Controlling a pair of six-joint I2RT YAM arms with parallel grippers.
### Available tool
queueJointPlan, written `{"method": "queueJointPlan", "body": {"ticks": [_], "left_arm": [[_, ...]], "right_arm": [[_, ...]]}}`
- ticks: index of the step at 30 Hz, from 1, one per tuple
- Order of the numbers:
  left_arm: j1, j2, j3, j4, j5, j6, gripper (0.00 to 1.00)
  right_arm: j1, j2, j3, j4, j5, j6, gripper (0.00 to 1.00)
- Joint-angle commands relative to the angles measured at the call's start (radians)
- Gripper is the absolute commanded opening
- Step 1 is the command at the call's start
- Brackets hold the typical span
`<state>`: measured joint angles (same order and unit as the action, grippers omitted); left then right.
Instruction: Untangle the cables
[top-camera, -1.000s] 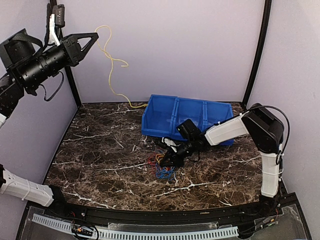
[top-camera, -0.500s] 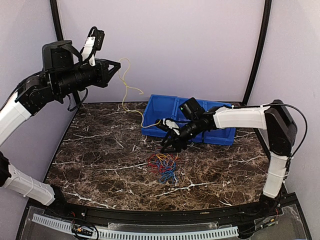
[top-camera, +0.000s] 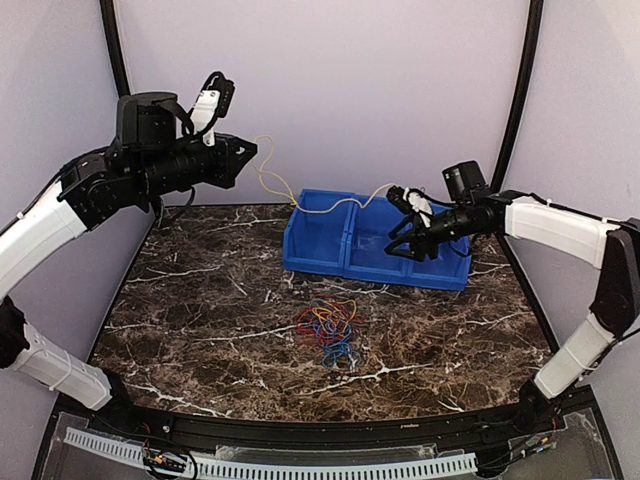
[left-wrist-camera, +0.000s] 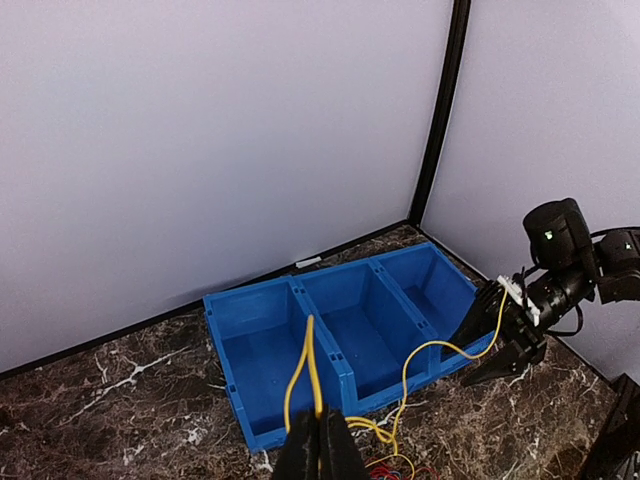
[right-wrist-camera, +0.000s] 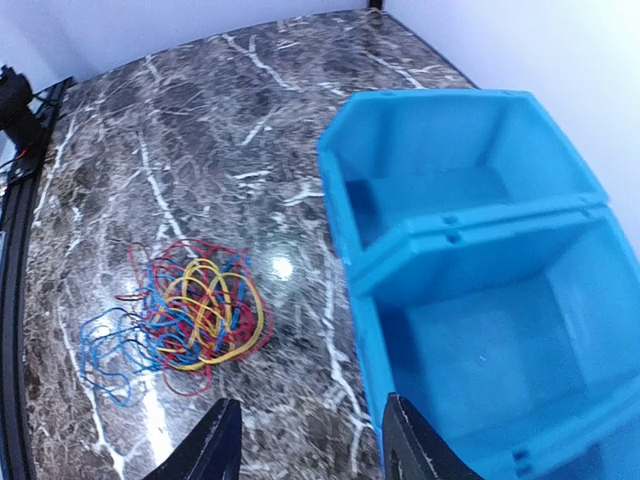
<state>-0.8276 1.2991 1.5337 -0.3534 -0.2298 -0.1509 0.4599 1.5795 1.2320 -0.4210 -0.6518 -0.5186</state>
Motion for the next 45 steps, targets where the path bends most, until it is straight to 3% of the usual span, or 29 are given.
{"method": "queueJointPlan", "body": {"ticks": [1, 10, 19, 21, 28, 38, 45], "left_arm": [[0.025, 0.021, 0.053, -0.003, 0.018, -0.010, 0.00], [0.077, 0.062, 0.131, -0.011, 0.003, 0.004, 0.00], [0.129, 0.082, 0.183, -0.056, 0.045, 0.004, 0.00], [0.156, 0.119, 0.200, -0.100, 0.083, -0.001, 0.00], [0.192, 0.228, 0.293, -0.164, 0.179, -0.016, 0.00], [0.205, 0.312, 0.320, -0.101, 0.220, -0.064, 0.00], [0.205, 0.429, 0.485, -0.146, 0.228, -0.071, 0.00]], "right_arm": [[-0.131, -0.121, -0.111, 0.089, 0.036, -0.005, 0.50], [-0.214, -0.220, -0.276, 0.038, 0.187, -0.109, 0.51], [-0.214, -0.241, -0.212, -0.022, 0.087, -0.028, 0.52], [-0.220, -0.239, -0.225, 0.031, 0.064, 0.018, 0.52], [-0.222, -0.210, -0.321, 0.141, 0.173, 0.027, 0.53], [-0.220, -0.224, -0.367, 0.161, 0.166, -0.016, 0.54], [-0.199, -0.197, -0.359, 0.145, 0.169, -0.030, 0.54]]}}
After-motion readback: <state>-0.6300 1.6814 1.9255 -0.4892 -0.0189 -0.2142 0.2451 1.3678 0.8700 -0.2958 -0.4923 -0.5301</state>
